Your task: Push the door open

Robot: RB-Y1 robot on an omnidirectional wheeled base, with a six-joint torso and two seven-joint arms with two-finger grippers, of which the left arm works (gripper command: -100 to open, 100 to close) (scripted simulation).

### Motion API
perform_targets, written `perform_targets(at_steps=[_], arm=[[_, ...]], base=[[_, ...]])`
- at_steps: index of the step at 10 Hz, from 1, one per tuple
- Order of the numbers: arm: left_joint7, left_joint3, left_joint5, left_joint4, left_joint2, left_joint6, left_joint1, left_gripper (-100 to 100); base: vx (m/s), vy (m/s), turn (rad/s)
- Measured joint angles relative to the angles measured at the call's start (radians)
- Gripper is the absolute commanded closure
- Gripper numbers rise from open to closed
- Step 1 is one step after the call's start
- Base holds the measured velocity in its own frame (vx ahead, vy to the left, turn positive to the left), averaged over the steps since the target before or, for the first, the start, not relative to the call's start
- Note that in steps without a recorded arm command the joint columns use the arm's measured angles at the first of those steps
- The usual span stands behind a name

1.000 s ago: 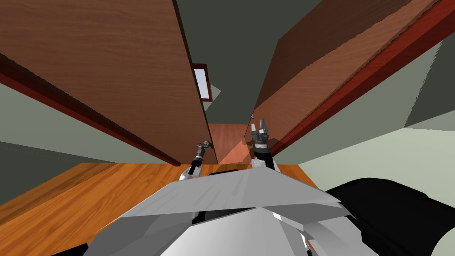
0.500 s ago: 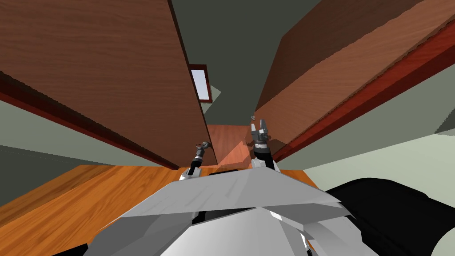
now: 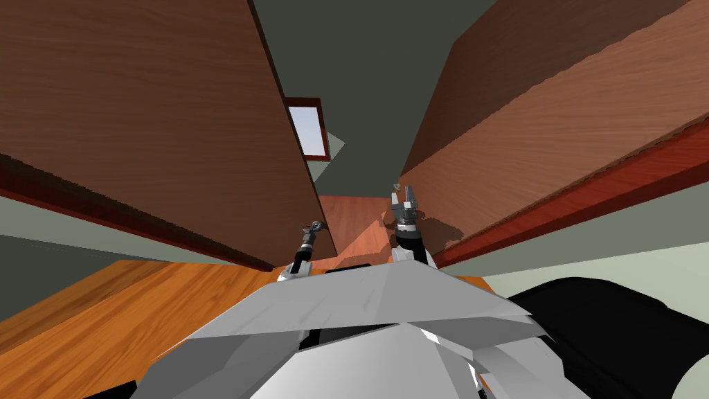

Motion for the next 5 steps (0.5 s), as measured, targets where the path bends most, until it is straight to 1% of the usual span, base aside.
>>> perform_targets(at_steps=[1, 2, 3, 4, 5], arm=[[-0.004, 0.009, 0.005, -0.023, 0.002, 0.011, 0.009, 100], [-0.009, 0.018, 0.010, -0.010, 0.002, 0.007, -0.001, 100], [-0.011, 0.023, 0.013, 0.022, 0.004, -0.011, -0.020, 100], [-0.015, 0.033, 0.019, 0.026, 0.003, -0.014, -0.015, 100], [-0.023, 0.043, 0.024, 0.017, 0.000, -0.005, -0.005, 100]], base=[[0.107, -0.056, 0.033], [0.042, -0.011, -0.007], [0.127, -0.069, 0.052], [0.174, -0.099, 0.093], [0.162, -0.068, 0.051]])
